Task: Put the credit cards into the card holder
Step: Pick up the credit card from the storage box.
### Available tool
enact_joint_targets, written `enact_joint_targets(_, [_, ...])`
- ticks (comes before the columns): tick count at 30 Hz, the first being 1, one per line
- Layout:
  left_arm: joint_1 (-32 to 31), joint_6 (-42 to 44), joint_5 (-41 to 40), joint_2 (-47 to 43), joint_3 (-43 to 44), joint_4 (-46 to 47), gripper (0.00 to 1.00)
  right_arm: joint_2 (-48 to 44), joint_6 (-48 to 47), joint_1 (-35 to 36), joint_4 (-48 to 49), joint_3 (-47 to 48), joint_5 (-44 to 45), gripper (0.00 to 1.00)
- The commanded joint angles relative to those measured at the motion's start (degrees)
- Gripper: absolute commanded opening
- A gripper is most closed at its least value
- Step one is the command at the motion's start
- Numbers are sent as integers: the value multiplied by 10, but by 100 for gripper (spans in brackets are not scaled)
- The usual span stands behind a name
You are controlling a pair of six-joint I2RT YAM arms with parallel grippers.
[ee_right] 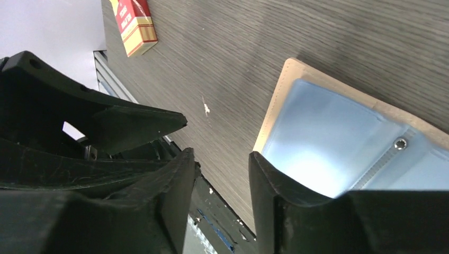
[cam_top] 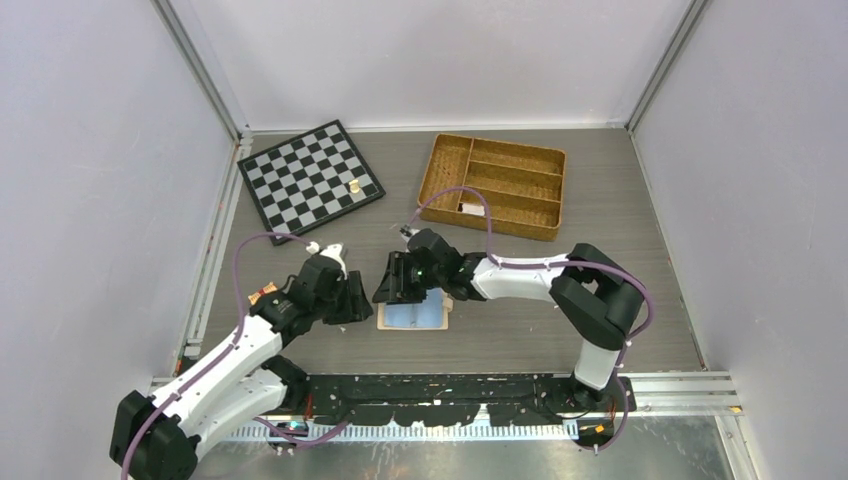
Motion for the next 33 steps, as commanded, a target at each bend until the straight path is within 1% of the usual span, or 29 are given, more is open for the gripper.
enact_joint_targets(1, [6,13,10,-4,44,-14,57,-55,-44,3,-59,45,22,52])
enact_joint_targets(2, [6,14,11,-3,49,-14,61,-71,-62,3,-83,55,35,57])
enact_joint_targets(4, [7,18,16,0,60,-12,66,-93,-91,1,-139,76,58,65])
enact_joint_targets(7, [7,23,19,8,78,-11,70,-129,-138,-14,-210,100,93,77])
enact_joint_targets(8, [7,25,20,12,84,-9,71,-140,-153,-29,-232,105,102,79])
enact_joint_targets(11, [8,28,30,27,101,-4,75,-168,-200,-73,-287,112,119,85])
enact_joint_targets(14, [8,34,50,51,116,9,81,-189,-257,-127,-334,120,130,90])
enact_joint_targets(16, [9,39,65,70,126,17,85,-192,-310,-159,-377,137,136,91])
enact_joint_targets(19, [16,67,93,102,151,18,88,-177,-403,-183,-425,181,183,94])
enact_joint_targets(21, [25,96,115,124,188,0,90,-162,-455,-195,-436,202,197,96])
enact_joint_targets(24, [44,153,147,158,244,-42,91,-128,-532,-210,-442,234,183,100])
enact_joint_targets(26, [56,189,158,176,274,-71,91,-99,-580,-220,-446,259,172,100])
enact_joint_targets(27, [60,205,158,181,282,-81,91,-83,-598,-224,-449,271,153,100])
enact_joint_targets(30, [77,233,157,190,291,-88,92,-35,-657,-233,-448,299,140,100])
enact_joint_targets(33, [97,245,159,188,287,-83,92,11,-688,-243,-448,330,129,100])
